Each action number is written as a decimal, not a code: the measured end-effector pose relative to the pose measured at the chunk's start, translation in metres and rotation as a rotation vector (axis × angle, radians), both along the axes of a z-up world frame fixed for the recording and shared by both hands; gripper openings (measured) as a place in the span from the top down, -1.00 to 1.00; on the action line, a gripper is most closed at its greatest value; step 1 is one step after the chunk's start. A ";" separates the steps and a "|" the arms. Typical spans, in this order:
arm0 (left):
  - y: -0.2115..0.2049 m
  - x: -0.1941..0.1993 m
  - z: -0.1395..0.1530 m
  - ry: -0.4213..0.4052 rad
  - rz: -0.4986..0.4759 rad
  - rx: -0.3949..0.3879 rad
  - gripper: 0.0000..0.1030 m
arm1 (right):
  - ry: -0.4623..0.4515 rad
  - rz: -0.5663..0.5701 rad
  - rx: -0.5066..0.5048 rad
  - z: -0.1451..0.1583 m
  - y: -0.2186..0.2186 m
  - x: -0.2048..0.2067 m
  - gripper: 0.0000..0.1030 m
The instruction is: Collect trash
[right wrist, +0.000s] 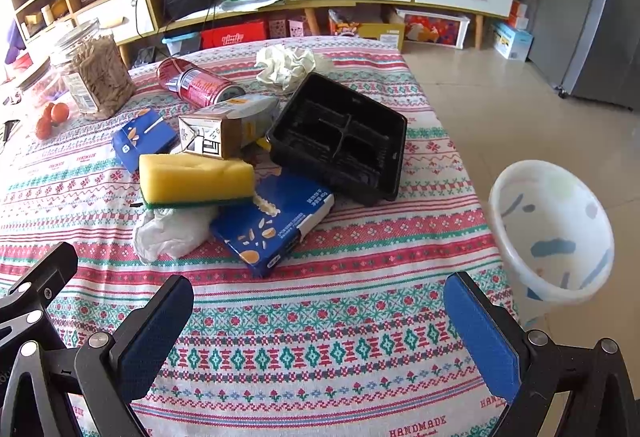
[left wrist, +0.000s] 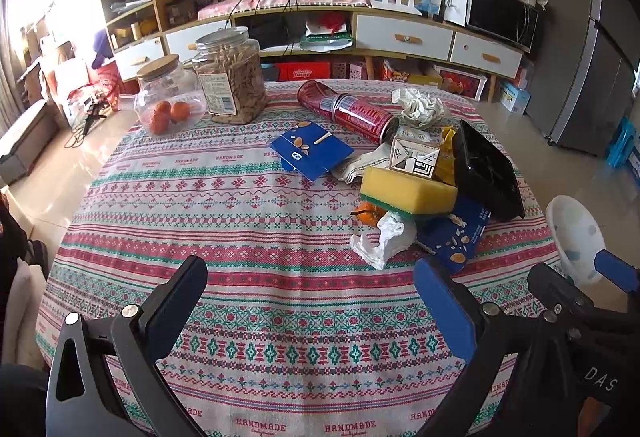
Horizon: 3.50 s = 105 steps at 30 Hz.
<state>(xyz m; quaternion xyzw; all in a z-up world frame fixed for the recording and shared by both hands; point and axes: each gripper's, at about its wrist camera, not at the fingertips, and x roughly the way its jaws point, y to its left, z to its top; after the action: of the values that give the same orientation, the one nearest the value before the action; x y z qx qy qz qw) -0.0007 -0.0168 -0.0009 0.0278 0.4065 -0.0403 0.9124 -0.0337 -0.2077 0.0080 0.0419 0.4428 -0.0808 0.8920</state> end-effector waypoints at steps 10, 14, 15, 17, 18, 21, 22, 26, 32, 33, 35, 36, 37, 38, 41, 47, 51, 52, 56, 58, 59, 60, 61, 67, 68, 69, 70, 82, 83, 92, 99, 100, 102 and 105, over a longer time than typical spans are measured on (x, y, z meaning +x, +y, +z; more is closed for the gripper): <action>0.000 0.000 -0.001 0.002 -0.002 0.002 -1.00 | 0.012 0.004 -0.004 -0.002 0.001 0.001 -1.00; 0.000 0.000 -0.001 0.005 -0.003 0.003 -1.00 | 0.016 0.006 -0.001 -0.003 0.001 0.001 -1.00; 0.000 0.001 -0.002 0.008 -0.003 0.004 -1.00 | 0.018 0.007 0.003 -0.003 0.001 0.001 -1.00; 0.000 0.001 -0.003 0.011 -0.004 0.004 -1.00 | 0.027 0.011 0.025 -0.005 -0.001 0.002 -0.99; 0.001 0.002 -0.003 0.014 -0.007 0.003 -1.00 | 0.031 0.013 0.035 -0.005 -0.001 0.003 -0.99; 0.006 0.008 -0.001 0.041 -0.015 -0.037 -1.00 | 0.053 0.028 0.103 -0.004 -0.011 0.008 -0.97; 0.008 0.012 0.000 0.057 -0.019 -0.058 -1.00 | 0.065 0.026 0.153 -0.002 -0.020 0.012 -0.96; 0.010 0.026 0.005 0.094 -0.049 -0.095 -1.00 | 0.084 -0.058 0.275 0.010 -0.065 0.029 -0.95; 0.002 0.067 0.006 0.257 -0.115 -0.304 -1.00 | 0.157 -0.107 0.449 0.012 -0.111 0.077 -0.94; -0.002 0.075 0.007 0.261 -0.118 -0.301 -1.00 | 0.181 -0.105 0.456 0.009 -0.115 0.089 -0.93; -0.010 0.088 0.006 0.286 -0.128 -0.308 -0.96 | 0.225 -0.104 0.471 0.002 -0.123 0.112 -0.90; -0.014 0.095 0.003 0.303 -0.133 -0.316 -0.89 | 0.243 -0.110 0.487 -0.003 -0.127 0.122 -0.86; -0.017 0.100 0.000 0.325 -0.139 -0.324 -0.85 | 0.257 -0.112 0.506 -0.009 -0.130 0.129 -0.80; -0.020 0.105 -0.004 0.345 -0.144 -0.337 -0.76 | 0.265 -0.110 0.521 -0.016 -0.133 0.134 -0.76; -0.018 0.113 -0.020 0.392 -0.123 -0.398 -0.58 | 0.307 -0.124 0.530 -0.038 -0.136 0.132 -0.56; -0.017 0.127 -0.046 0.443 -0.080 -0.483 -0.27 | 0.369 -0.102 0.617 -0.059 -0.129 0.125 -0.41; -0.020 0.133 -0.049 0.427 -0.080 -0.484 0.22 | 0.383 -0.151 0.651 -0.070 -0.134 0.126 -0.31; -0.019 0.133 -0.051 0.433 -0.079 -0.485 0.27 | 0.384 -0.168 0.652 -0.072 -0.136 0.126 -0.26; -0.016 0.132 -0.052 0.428 -0.082 -0.502 0.50 | 0.390 -0.194 0.677 -0.077 -0.134 0.123 -0.17; -0.015 0.130 -0.050 0.419 -0.088 -0.504 0.53 | 0.396 -0.171 0.715 -0.077 -0.127 0.119 -0.17; -0.015 0.129 -0.050 0.416 -0.091 -0.504 0.55 | 0.395 -0.155 0.720 -0.077 -0.123 0.119 -0.17; -0.015 0.128 -0.049 0.412 -0.096 -0.501 0.56 | 0.395 -0.140 0.719 -0.077 -0.119 0.120 -0.17; -0.016 0.127 -0.048 0.409 -0.099 -0.499 0.57 | 0.396 -0.136 0.716 -0.078 -0.117 0.120 -0.17; -0.010 0.117 -0.033 0.363 -0.116 -0.479 0.65 | 0.402 -0.123 0.723 -0.081 -0.113 0.122 -0.17; -0.008 0.115 -0.030 0.355 -0.116 -0.482 0.67 | 0.401 -0.119 0.711 -0.080 -0.113 0.122 -0.17; -0.005 0.114 -0.027 0.349 -0.114 -0.488 0.68 | 0.402 -0.113 0.702 -0.080 -0.111 0.123 -0.17; -0.001 0.112 -0.023 0.342 -0.110 -0.494 0.68 | 0.408 -0.109 0.696 -0.081 -0.110 0.123 -0.17; 0.032 0.108 -0.005 0.262 -0.043 -0.459 0.68 | 0.361 -0.054 0.571 -0.092 -0.073 0.141 0.14; 0.034 0.108 -0.006 0.265 -0.040 -0.465 0.68 | 0.358 -0.046 0.579 -0.093 -0.071 0.142 0.20; 0.045 0.104 0.000 0.232 -0.023 -0.454 0.68 | 0.245 0.051 0.604 -0.060 -0.061 0.127 0.95; 0.052 0.098 0.009 0.206 0.002 -0.450 0.68 | 0.253 0.092 0.421 -0.061 -0.042 0.130 0.28; 0.054 0.098 0.010 0.200 0.008 -0.447 0.68 | 0.261 0.105 0.406 -0.063 -0.037 0.129 -0.28; 0.060 0.098 0.013 0.184 0.022 -0.441 0.68 | 0.270 0.134 0.398 -0.066 -0.027 0.126 -0.52; 0.066 0.098 0.014 0.168 0.045 -0.420 0.68 | 0.307 0.185 0.334 -0.077 -0.002 0.126 -0.52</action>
<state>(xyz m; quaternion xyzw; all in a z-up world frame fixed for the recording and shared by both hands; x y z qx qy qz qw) 0.0971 0.0495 0.0135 -0.1754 0.4642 -0.1060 0.8617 0.0928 -0.2101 -0.0690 0.1354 0.5825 0.0703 0.7983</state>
